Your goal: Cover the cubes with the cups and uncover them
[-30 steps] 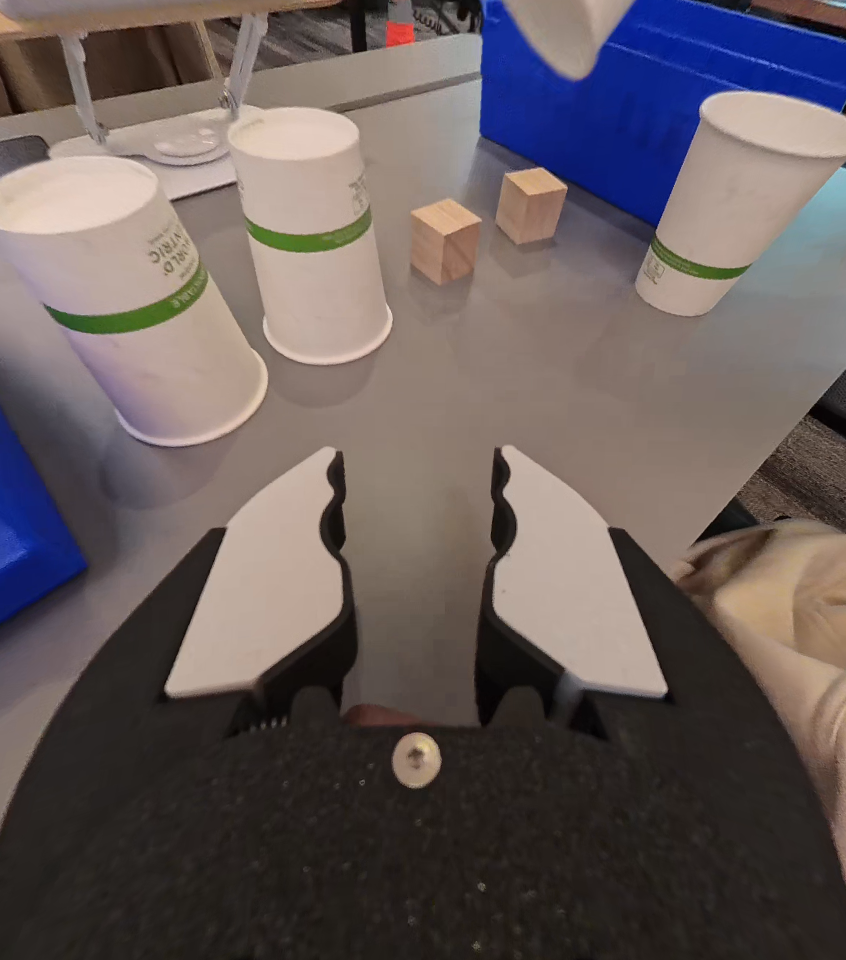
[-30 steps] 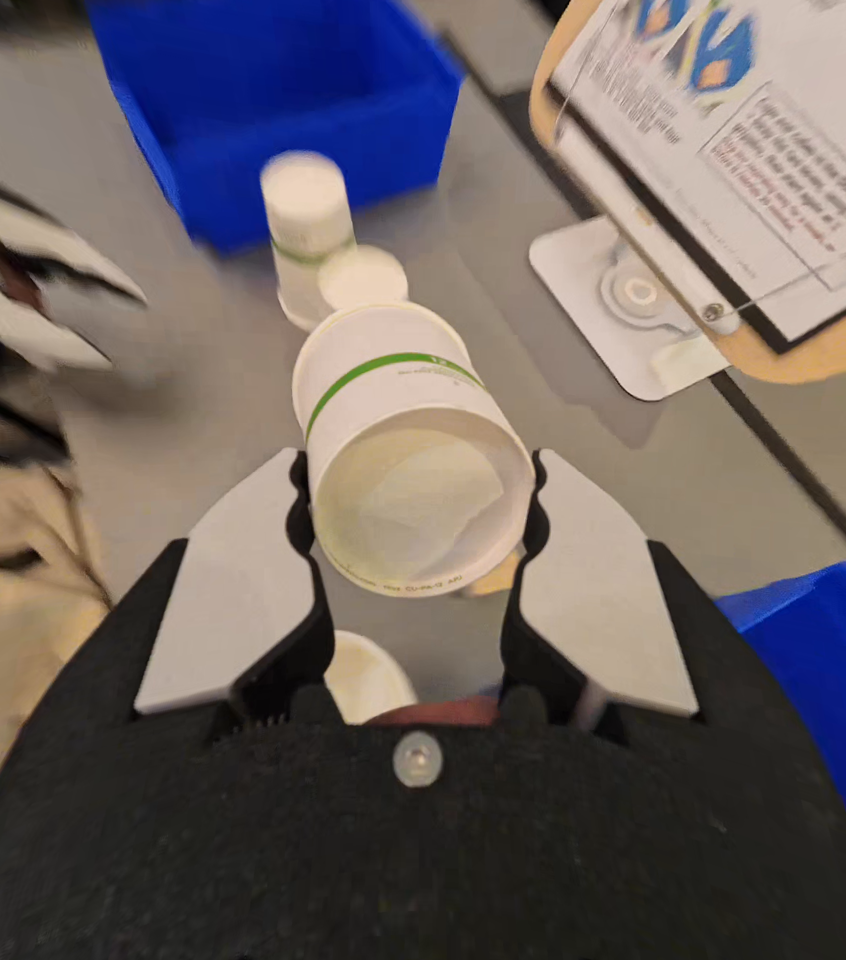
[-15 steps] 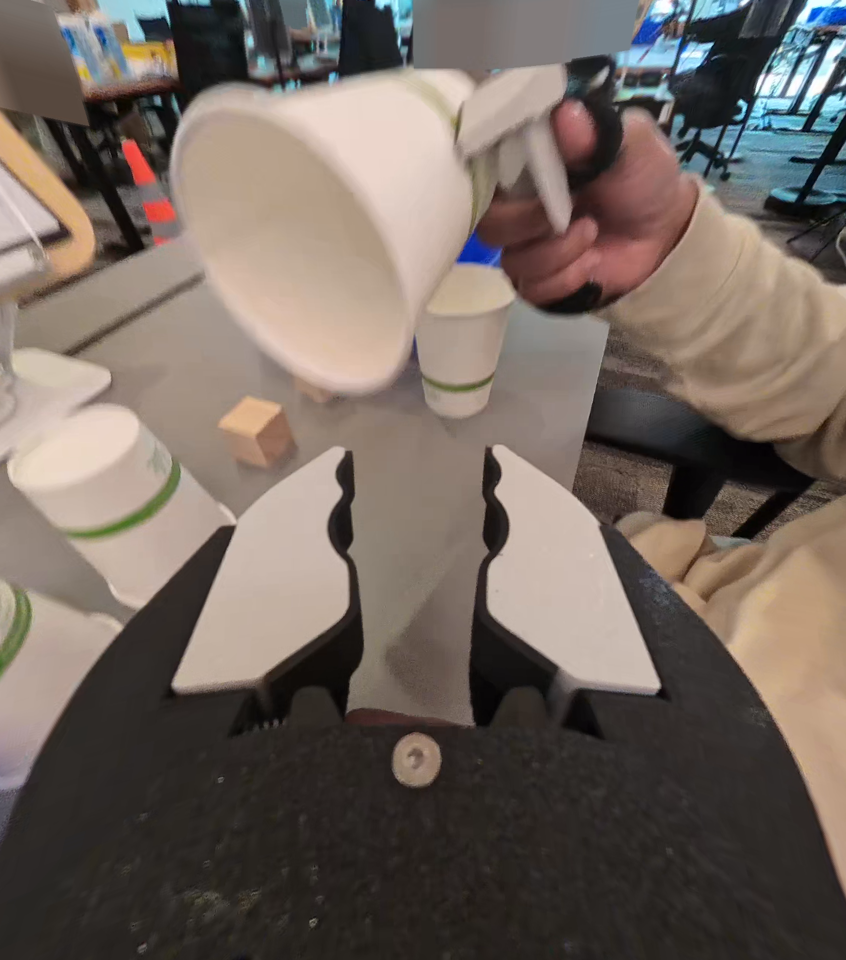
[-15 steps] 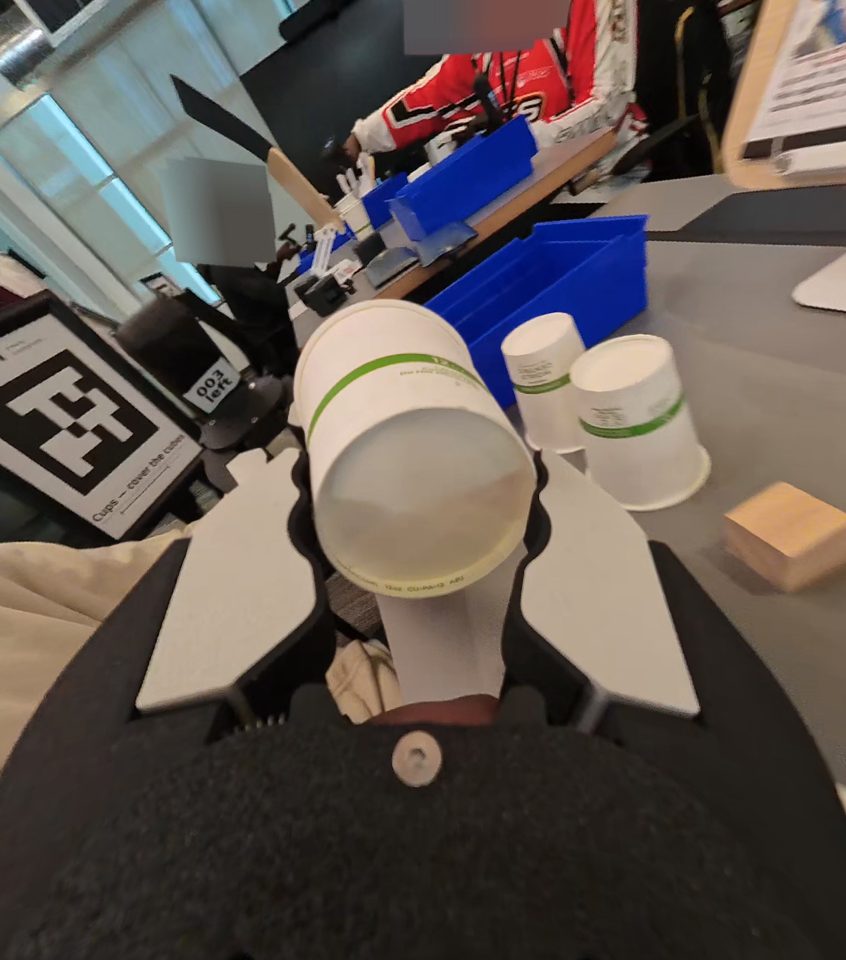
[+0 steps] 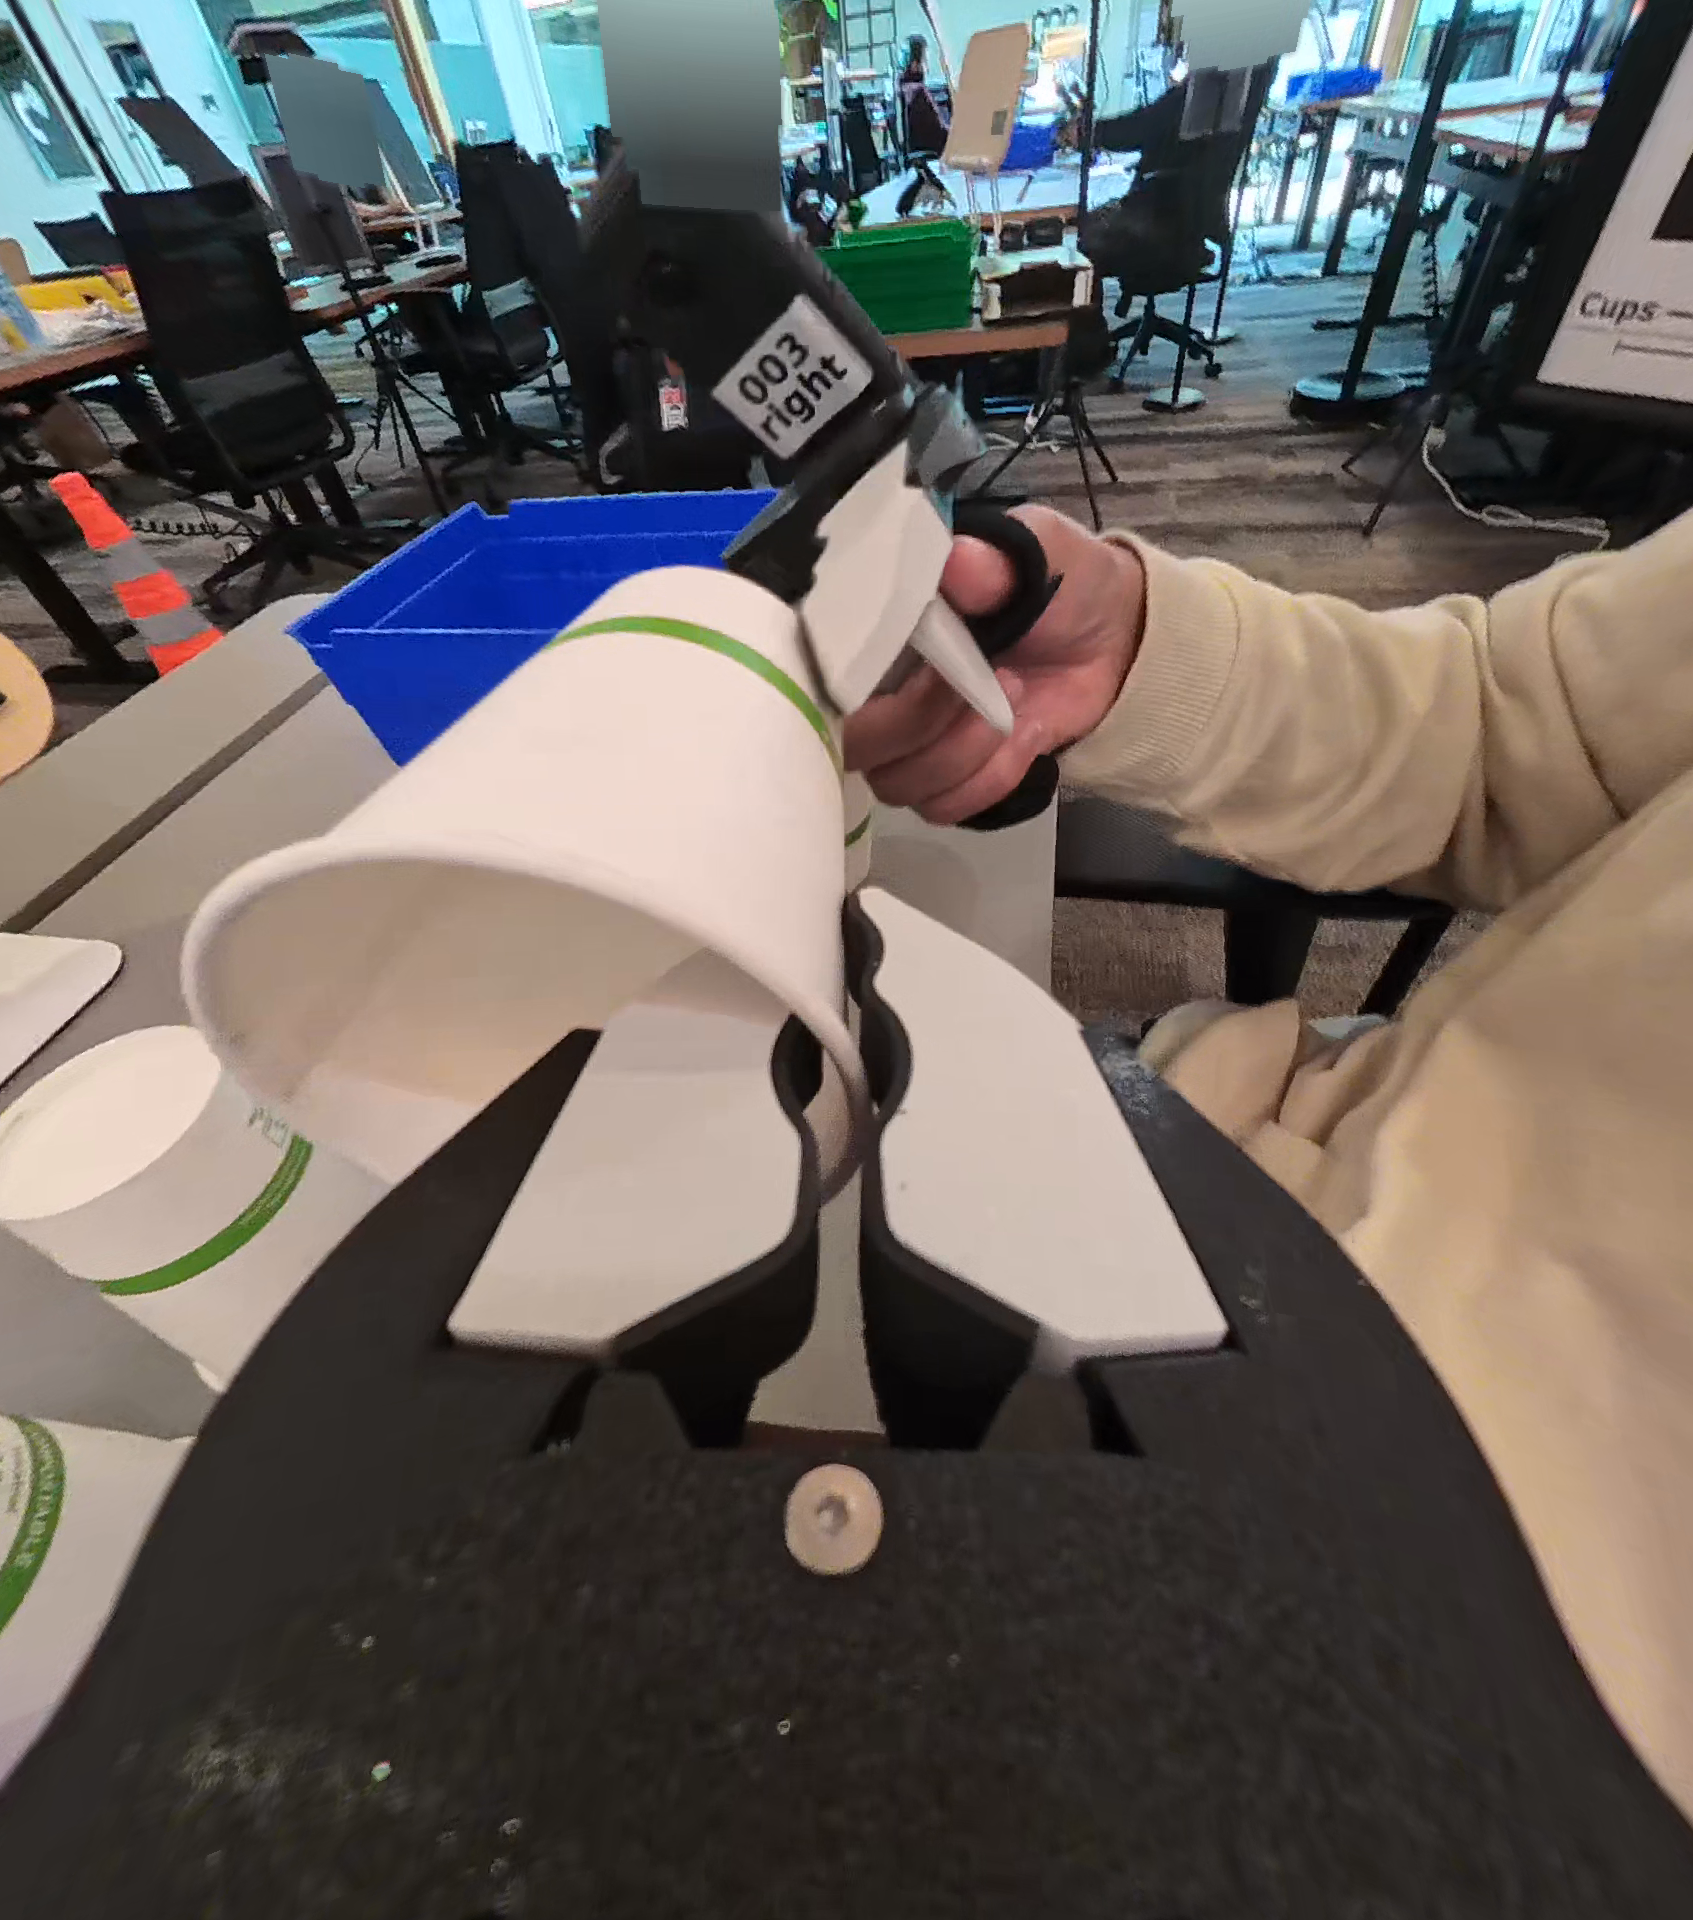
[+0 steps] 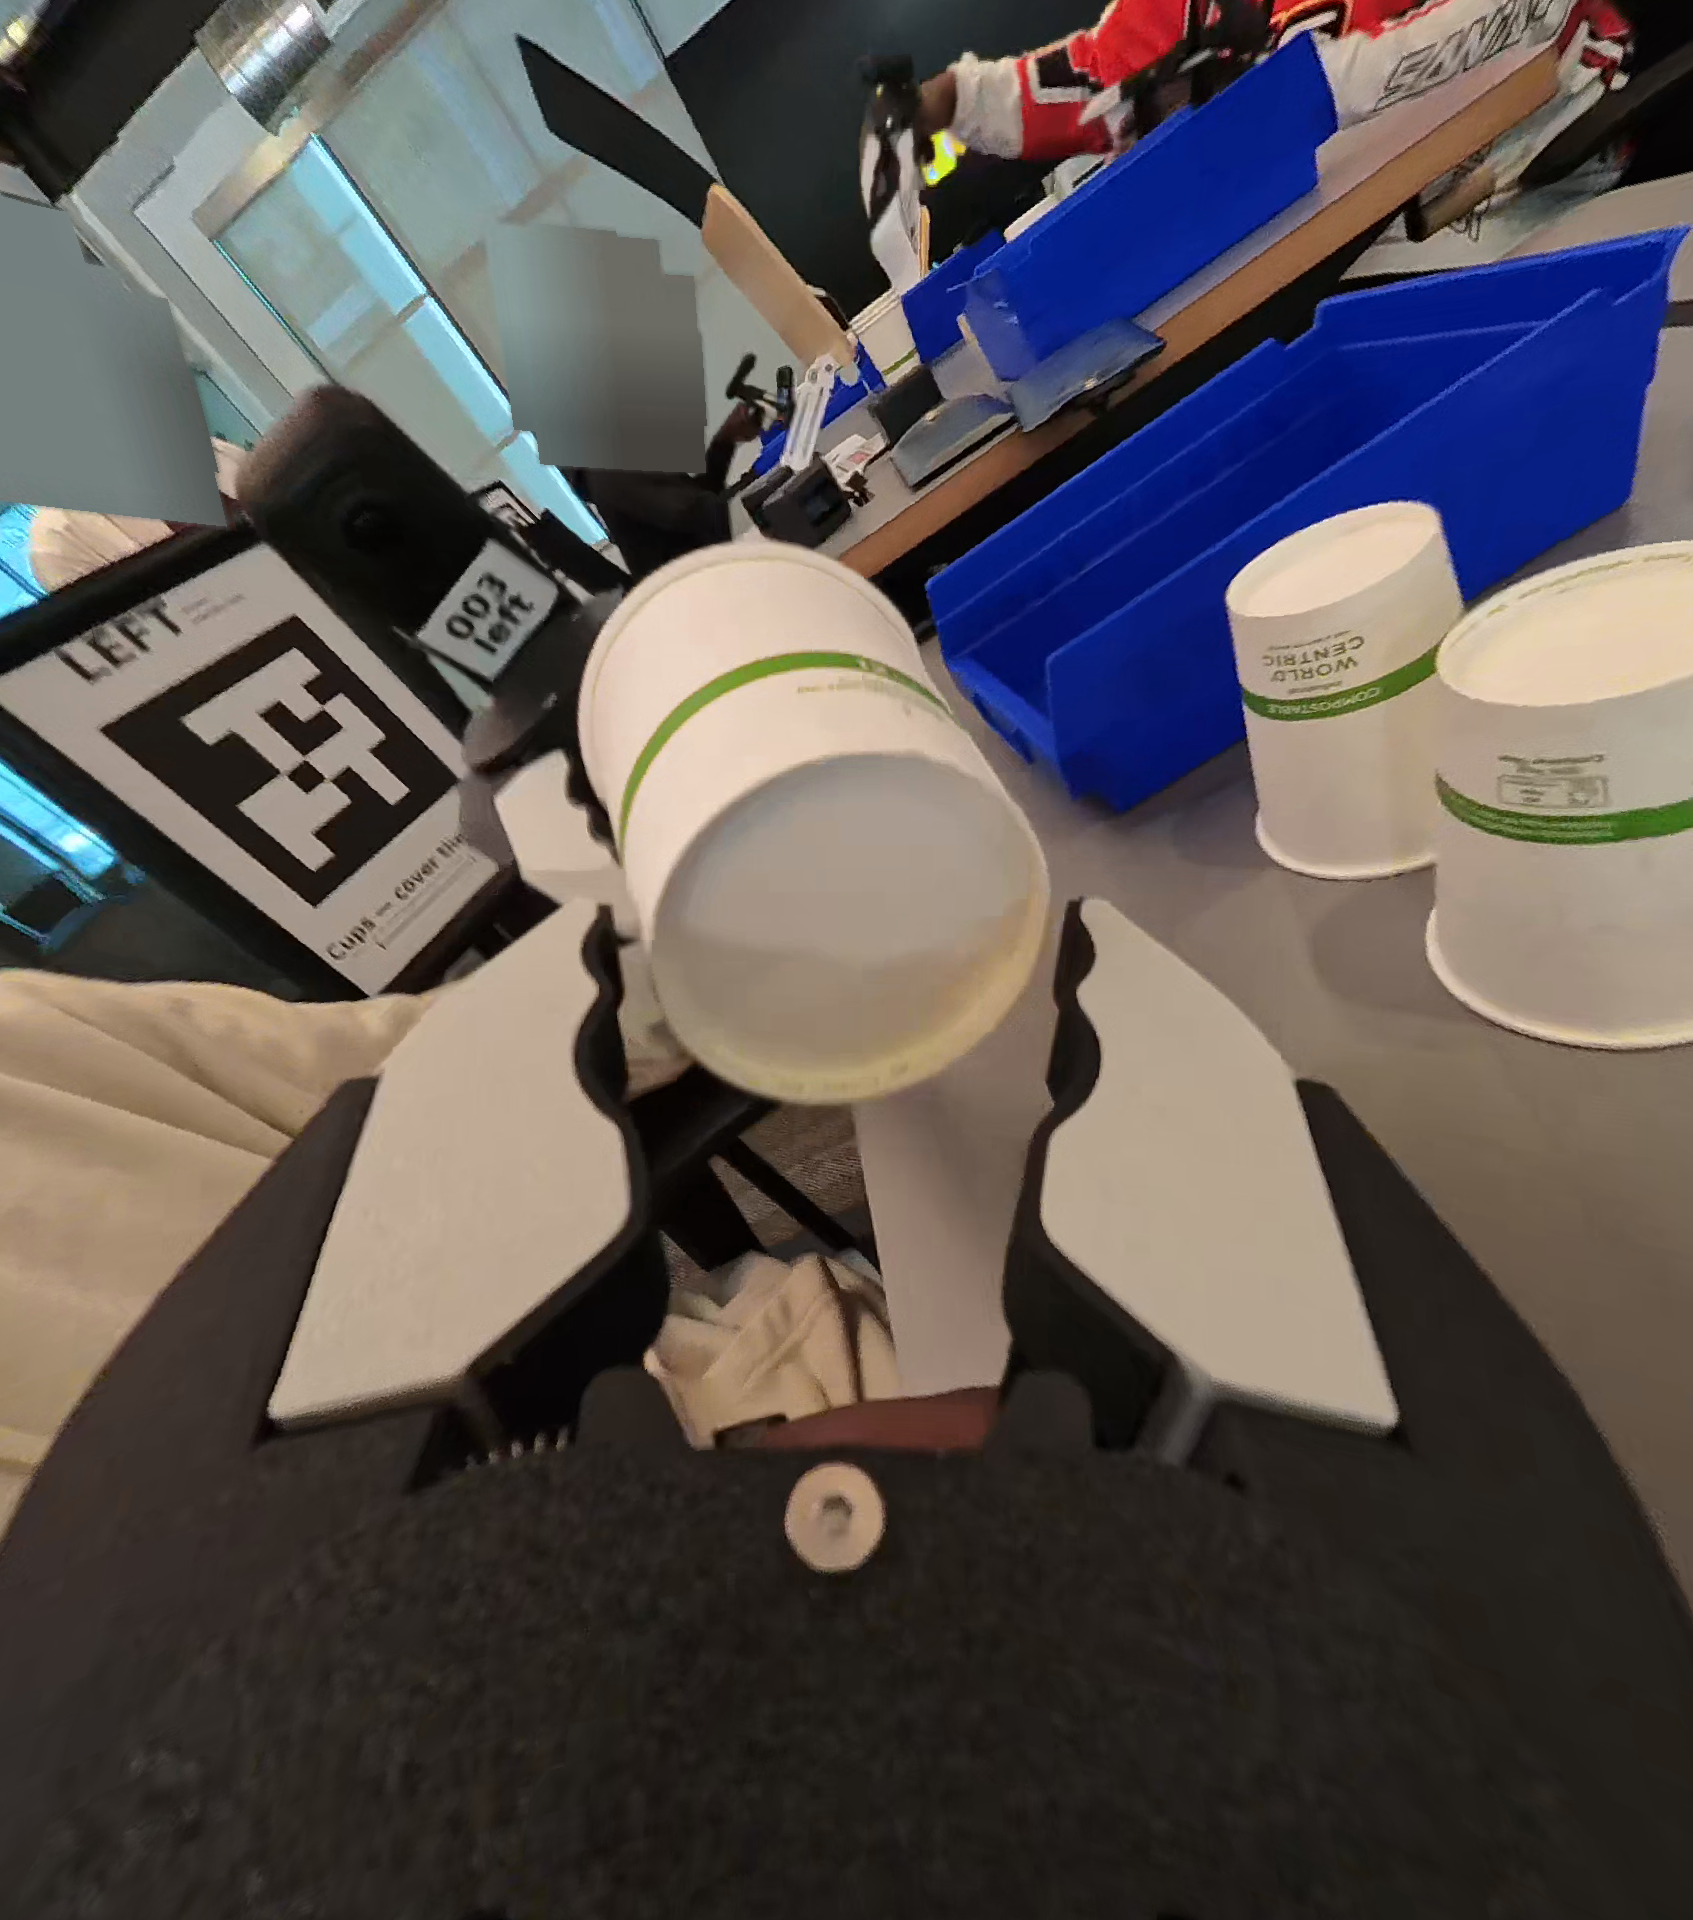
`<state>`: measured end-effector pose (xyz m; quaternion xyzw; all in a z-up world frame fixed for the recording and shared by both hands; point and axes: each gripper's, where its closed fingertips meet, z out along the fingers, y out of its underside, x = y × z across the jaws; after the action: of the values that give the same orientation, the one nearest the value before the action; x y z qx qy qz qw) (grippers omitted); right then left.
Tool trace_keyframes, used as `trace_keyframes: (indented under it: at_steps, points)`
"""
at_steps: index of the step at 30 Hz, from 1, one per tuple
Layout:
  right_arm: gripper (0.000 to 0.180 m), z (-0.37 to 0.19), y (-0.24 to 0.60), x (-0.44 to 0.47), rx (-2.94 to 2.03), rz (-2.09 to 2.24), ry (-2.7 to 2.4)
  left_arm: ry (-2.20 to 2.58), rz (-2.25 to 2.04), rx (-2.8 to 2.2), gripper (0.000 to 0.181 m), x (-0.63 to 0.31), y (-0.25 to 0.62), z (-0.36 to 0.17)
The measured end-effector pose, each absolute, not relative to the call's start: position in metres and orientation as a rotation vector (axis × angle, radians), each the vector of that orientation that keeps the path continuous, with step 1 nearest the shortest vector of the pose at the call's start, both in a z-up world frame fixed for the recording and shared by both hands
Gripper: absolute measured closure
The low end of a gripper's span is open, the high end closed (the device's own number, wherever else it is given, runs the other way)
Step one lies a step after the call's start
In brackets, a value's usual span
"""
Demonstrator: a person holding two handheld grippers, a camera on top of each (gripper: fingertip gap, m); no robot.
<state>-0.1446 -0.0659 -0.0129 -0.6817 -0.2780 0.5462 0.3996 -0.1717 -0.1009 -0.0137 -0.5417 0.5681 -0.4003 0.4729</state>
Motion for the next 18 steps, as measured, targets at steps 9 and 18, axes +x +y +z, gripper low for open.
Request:
trace_keyframes:
  at_steps: [9,18]
  points:
    - [0.098,-0.056,-0.103,-0.078,-1.736,0.934,-0.77,1.466,-0.967,-1.463,0.181,-0.23,-0.083,-0.051]
    - [0.094,-0.046,-0.075,-0.101,-1.75,0.513,-1.134,2.047,-0.567,-1.534,0.18,-0.22,-0.071,-0.066]
